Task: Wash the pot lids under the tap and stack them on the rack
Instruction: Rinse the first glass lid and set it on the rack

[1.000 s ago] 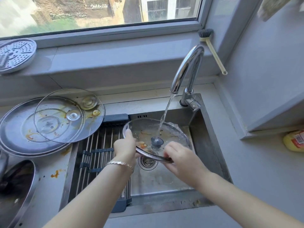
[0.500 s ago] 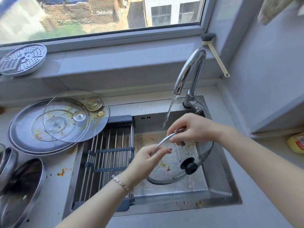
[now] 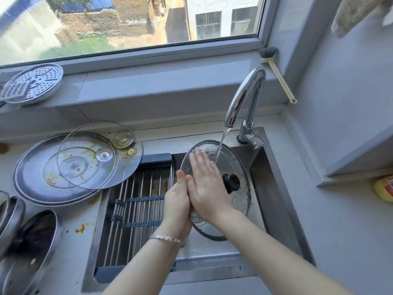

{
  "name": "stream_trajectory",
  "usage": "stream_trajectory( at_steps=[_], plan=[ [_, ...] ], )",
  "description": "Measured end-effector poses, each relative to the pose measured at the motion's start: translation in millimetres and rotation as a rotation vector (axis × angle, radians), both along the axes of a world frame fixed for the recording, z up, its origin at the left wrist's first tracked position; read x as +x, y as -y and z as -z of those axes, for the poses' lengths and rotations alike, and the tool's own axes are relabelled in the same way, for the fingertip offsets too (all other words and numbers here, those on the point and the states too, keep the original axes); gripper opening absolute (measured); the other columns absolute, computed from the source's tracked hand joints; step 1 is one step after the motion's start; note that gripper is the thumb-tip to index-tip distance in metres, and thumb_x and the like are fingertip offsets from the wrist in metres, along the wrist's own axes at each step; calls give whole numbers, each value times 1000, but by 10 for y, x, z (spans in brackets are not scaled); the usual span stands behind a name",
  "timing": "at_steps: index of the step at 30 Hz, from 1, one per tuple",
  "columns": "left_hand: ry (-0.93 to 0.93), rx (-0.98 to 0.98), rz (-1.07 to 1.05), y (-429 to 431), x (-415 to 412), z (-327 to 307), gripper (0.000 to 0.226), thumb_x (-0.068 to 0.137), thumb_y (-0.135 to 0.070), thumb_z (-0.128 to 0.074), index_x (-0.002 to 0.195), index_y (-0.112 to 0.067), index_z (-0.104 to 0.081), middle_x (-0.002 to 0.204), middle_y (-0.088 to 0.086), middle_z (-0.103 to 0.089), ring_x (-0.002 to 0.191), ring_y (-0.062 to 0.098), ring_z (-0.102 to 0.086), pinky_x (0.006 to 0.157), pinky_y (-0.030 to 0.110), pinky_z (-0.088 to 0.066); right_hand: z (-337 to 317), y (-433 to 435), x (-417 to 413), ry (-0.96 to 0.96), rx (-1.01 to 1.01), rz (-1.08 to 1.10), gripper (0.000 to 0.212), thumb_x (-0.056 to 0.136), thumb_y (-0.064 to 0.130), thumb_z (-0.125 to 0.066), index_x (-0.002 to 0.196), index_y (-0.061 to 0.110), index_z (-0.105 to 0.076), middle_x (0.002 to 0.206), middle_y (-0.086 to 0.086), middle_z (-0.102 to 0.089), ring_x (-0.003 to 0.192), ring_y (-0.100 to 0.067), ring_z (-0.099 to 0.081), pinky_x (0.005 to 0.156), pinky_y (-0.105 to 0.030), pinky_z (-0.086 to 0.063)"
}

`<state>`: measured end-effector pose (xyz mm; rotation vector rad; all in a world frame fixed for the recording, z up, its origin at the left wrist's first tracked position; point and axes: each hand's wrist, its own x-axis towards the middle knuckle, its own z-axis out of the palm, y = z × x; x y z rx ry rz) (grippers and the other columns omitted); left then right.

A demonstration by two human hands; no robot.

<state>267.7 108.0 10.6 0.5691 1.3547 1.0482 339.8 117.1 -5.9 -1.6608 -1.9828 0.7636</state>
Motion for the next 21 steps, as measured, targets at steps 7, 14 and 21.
stream_trajectory(
  at_steps=[7,14,21],
  plan=[
    [-46,20,66,36,104,-21,50,91,-45,-40,78,-3,-65,65,8,-72,62,18,-71,56,27,-58,-50,-509,147,-153,-350,470,62,100,40,-18,149,8,0,158,-9,6,145,-20,9,116,-34,7],
    [-18,-9,-47,-181,44,-20,47,94,-43,-42,81,-4,-66,75,14,-70,64,21,-68,54,28,-57,-7,-450,86,-21,-229,151,64,98,47,-22,150,17,2,158,-1,9,145,-15,10,115,-35,7],
    [6,-52,-88,-268,27,40,47,94,-40,-43,74,-3,-65,73,14,-68,68,22,-66,54,26,-58,-1,-523,-107,-85,-289,172,59,101,38,-17,149,11,3,158,-2,12,144,-16,14,116,-37,8]
  ],
)
